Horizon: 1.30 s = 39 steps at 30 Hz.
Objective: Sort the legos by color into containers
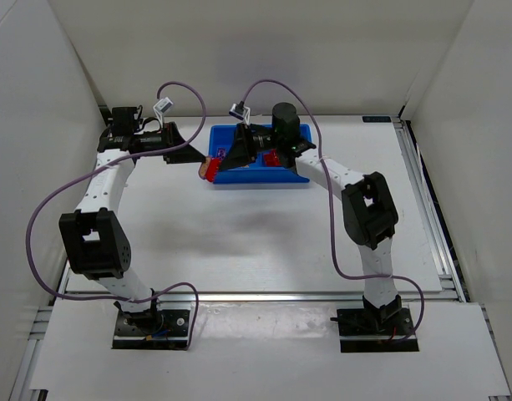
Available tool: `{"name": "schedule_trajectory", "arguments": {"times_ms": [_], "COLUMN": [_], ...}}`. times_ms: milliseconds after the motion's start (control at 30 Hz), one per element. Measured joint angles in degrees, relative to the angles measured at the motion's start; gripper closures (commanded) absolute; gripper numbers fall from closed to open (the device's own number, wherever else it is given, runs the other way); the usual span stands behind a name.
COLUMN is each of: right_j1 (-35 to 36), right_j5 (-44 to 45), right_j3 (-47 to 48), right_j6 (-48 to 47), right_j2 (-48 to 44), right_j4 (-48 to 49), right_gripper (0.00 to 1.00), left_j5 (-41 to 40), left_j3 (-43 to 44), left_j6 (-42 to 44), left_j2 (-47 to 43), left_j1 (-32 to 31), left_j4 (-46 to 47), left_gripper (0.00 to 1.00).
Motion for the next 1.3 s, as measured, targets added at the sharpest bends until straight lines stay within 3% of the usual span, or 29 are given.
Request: {"name": "schedule_trajectory", "arguments": {"times_ms": [367,633,800,1000,1300], "right_j1": [1.6,2.4,2.3,2.3,0.6], "right_j5": [0.4,0.5,0.5,0.3,0.5], "right_j3": [1.6,1.6,1.6,-0.4,-10.8], "right_j6": [-0.3,-1.6,-2.4,-4.1,-8.2], "right_j2": [0.0,0.1,0.5,0.5,-4.9], "right_j4": [0.1,-0.2,-2.1,-3.5,-5.4], "right_gripper": [0.34,0.51,0.68,0.79,0.83], "left_j5": [-0.1,0.3,0.2,-1.3,-5.6], "left_j3": [0.0,-0.2,-1.4,-3.8,-5.4], "left_j6": [0.0,-0.2,-0.1,0.6,1.8], "left_j2": [0.0,0.0,-0.1,-0.8,-1.1], "left_j1": [-0.2,-0.2,-0.4,-0.5,1.0], "left_j4": [0.0,0.0,0.4,0.5,-0.2], "left_gripper": [0.80,0.80,0.82,0.85,0.87]}}
